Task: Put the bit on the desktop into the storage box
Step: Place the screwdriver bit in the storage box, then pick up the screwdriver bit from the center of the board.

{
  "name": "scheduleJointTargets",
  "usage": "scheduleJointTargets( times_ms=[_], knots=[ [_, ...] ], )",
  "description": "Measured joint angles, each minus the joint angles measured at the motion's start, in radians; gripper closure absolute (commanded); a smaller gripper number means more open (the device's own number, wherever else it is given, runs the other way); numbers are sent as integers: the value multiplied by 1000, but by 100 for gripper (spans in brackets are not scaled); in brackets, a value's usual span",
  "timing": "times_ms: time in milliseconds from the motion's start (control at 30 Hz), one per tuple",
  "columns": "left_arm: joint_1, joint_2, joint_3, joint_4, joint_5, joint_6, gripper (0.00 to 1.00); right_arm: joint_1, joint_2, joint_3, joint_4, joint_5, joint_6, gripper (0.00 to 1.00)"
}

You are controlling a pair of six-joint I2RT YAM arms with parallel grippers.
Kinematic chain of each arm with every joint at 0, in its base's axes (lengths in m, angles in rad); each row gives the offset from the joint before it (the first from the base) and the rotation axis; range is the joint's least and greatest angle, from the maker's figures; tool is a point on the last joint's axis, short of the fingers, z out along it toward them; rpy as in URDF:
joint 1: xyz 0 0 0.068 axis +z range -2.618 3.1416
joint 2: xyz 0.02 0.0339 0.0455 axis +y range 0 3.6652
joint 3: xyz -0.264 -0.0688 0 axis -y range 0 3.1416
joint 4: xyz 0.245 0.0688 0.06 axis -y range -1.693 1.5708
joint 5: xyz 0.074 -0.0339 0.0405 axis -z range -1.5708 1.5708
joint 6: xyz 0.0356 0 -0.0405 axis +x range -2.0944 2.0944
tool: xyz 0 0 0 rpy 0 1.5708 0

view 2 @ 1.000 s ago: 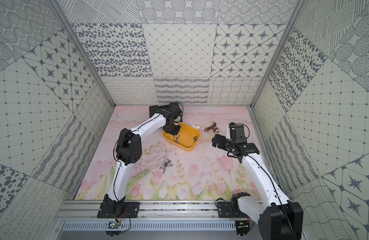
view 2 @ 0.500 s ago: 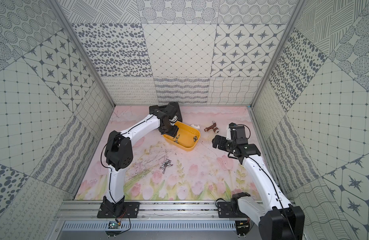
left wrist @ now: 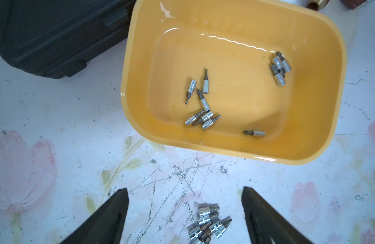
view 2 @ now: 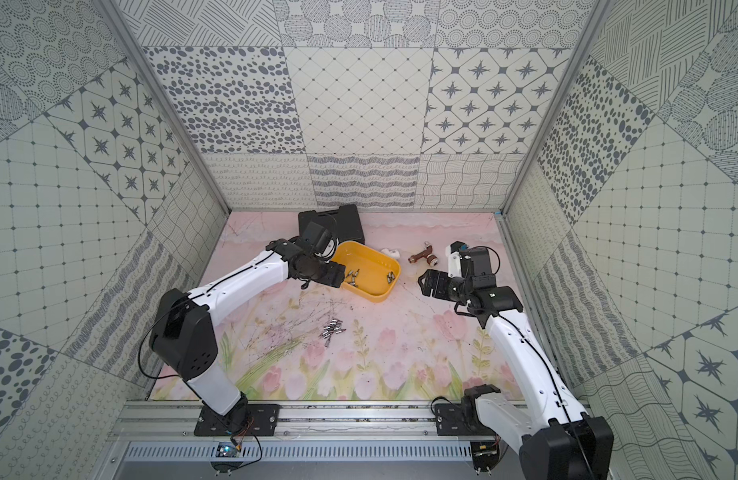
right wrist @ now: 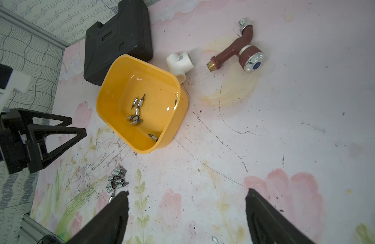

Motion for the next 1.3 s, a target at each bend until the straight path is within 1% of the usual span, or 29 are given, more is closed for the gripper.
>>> scheduleJointTargets(
  times_ms=[133, 300, 467, 667, 800, 1033, 1300],
  knots=[
    [0, -114, -153, 76, 11, -66, 8, 68, 8, 28, -3, 26, -15, 19],
    [0, -235, -310, 152, 21, -149, 5, 183, 55, 79, -15, 91, -44, 22],
    [2, -332, -422, 200, 17, -219, 1, 291, 127, 135, -37, 163, -79, 26],
    [28, -409, -515, 232, 8, -283, 1, 402, 225, 184, -56, 232, -119, 30],
    [82, -439, -561, 253, 24, -322, 1, 481, 292, 208, -69, 259, -151, 30],
    [207, -482, -626, 274, 82, -374, 1, 624, 407, 231, -86, 297, -227, 30],
    [348, -532, -680, 294, 161, -406, 1, 733, 554, 300, -113, 336, -340, 29]
  ],
)
